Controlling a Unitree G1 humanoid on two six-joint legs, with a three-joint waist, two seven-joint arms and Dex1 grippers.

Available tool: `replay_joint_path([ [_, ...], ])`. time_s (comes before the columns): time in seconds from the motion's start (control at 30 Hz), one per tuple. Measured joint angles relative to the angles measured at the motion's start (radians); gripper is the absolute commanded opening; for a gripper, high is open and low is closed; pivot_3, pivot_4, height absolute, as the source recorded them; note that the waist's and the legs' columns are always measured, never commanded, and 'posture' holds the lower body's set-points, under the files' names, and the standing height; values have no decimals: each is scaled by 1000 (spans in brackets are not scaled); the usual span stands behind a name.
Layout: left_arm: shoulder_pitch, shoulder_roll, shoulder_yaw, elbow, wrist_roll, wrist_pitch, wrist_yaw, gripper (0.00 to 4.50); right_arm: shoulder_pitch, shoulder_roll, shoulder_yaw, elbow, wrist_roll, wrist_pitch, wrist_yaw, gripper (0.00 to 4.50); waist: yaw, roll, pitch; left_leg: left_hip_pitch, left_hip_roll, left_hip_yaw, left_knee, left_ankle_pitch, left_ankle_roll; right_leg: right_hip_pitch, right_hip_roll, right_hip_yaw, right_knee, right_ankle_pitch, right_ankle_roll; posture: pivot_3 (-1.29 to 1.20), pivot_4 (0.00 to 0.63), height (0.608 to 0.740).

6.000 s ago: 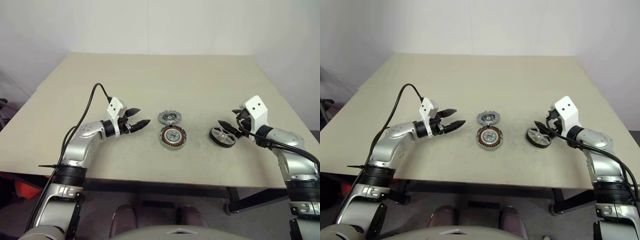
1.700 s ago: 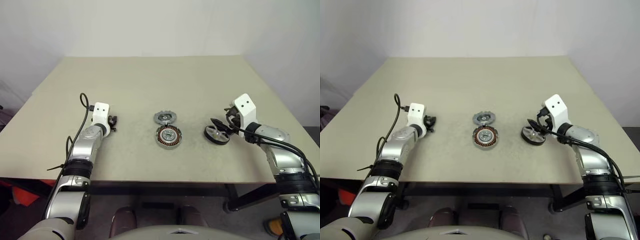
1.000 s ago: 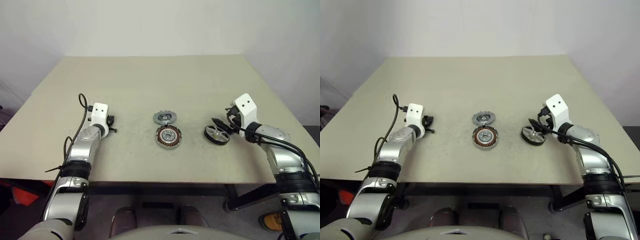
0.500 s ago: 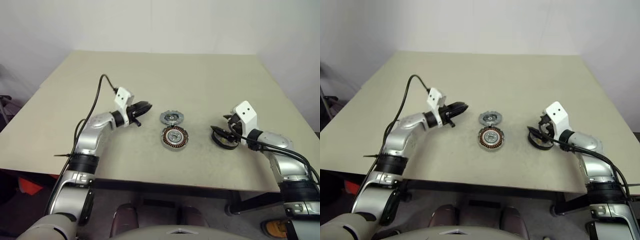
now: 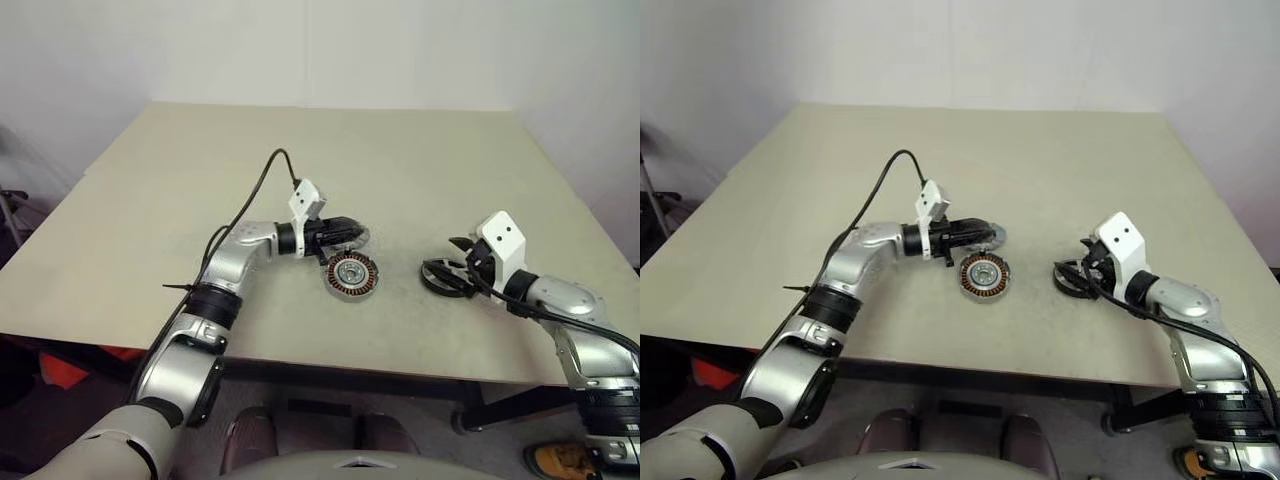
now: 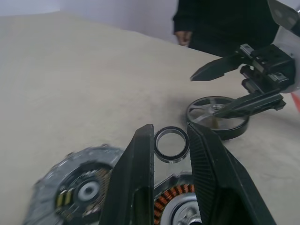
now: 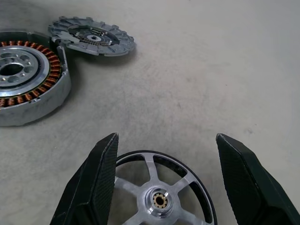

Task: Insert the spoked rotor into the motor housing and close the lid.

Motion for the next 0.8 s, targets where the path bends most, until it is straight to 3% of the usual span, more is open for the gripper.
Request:
replay_joint_path([
  [0.5, 34, 69, -62, -10, 61, 1, -102, 709, 24, 0, -28, -55, 6, 21, -42, 3733, -1, 0, 0, 0, -2, 0, 0, 1, 1, 0, -3, -1, 1, 0, 0, 0, 0, 740],
  [0.8, 47, 54, -80, -33, 75, 2, -104, 709, 23, 0, -28, -55, 6, 21, -51, 3733, -1, 0, 0, 0, -2, 0, 0, 1, 2, 1, -4, -1, 1, 0, 0, 0, 0, 740],
])
